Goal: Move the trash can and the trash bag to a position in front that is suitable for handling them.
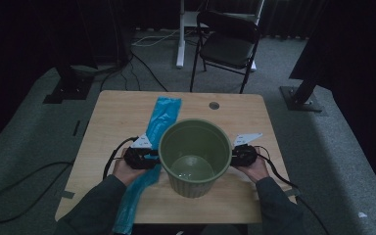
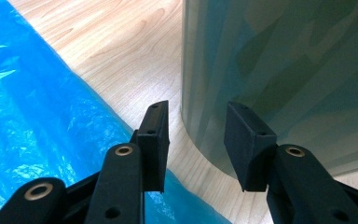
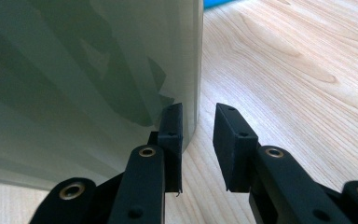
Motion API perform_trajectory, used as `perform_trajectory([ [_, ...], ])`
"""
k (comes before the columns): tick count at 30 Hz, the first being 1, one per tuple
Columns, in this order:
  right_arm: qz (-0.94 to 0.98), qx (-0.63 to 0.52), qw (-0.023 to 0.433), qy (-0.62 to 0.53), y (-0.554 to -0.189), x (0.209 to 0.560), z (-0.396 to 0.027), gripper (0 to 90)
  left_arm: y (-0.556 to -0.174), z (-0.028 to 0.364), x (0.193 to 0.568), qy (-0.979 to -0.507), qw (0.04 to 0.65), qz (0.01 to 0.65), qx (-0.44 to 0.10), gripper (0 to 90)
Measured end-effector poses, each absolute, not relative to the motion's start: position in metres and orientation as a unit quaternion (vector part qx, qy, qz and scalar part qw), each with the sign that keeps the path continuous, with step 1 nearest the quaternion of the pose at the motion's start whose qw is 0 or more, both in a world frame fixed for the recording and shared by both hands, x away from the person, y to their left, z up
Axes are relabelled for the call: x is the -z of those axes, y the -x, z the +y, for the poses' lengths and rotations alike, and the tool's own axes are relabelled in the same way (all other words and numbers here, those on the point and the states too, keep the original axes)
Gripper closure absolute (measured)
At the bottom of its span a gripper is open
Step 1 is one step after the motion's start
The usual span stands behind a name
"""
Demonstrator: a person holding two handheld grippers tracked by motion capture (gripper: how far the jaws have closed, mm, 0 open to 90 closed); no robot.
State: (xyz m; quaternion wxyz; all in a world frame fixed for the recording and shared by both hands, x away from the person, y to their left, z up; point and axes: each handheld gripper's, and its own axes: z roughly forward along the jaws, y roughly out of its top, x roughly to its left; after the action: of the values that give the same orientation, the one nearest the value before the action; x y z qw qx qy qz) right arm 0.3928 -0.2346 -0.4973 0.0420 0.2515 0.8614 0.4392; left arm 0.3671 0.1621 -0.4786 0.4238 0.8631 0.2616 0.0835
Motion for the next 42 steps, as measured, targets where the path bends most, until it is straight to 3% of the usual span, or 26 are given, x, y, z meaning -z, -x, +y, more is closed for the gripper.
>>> perform_trajectory([
  [8,0.857,-0.441,0.053,-0.262,-0.393,0.496,-0.236,62.1,-0.377,0.182,0.482,-0.854,0.401,0.31,-0.116,56.2],
  [16,0.855,-0.437,0.058,-0.275,-0.395,0.499,-0.242,59.7,-0.389,0.222,0.496,-0.843,0.368,0.366,-0.144,52.5],
  [28,0.853,-0.439,0.059,-0.278,-0.395,0.498,-0.244,59.0,-0.394,0.213,0.524,-0.879,0.293,0.355,-0.123,50.6],
  [36,0.854,-0.437,0.057,-0.279,-0.395,0.499,-0.244,58.9,-0.399,0.215,0.525,-0.876,0.286,0.365,-0.136,62.8],
  [42,0.855,-0.435,0.057,-0.277,-0.396,0.5,-0.243,58.9,-0.406,0.216,0.525,-0.869,0.28,0.376,-0.159,64.0],
])
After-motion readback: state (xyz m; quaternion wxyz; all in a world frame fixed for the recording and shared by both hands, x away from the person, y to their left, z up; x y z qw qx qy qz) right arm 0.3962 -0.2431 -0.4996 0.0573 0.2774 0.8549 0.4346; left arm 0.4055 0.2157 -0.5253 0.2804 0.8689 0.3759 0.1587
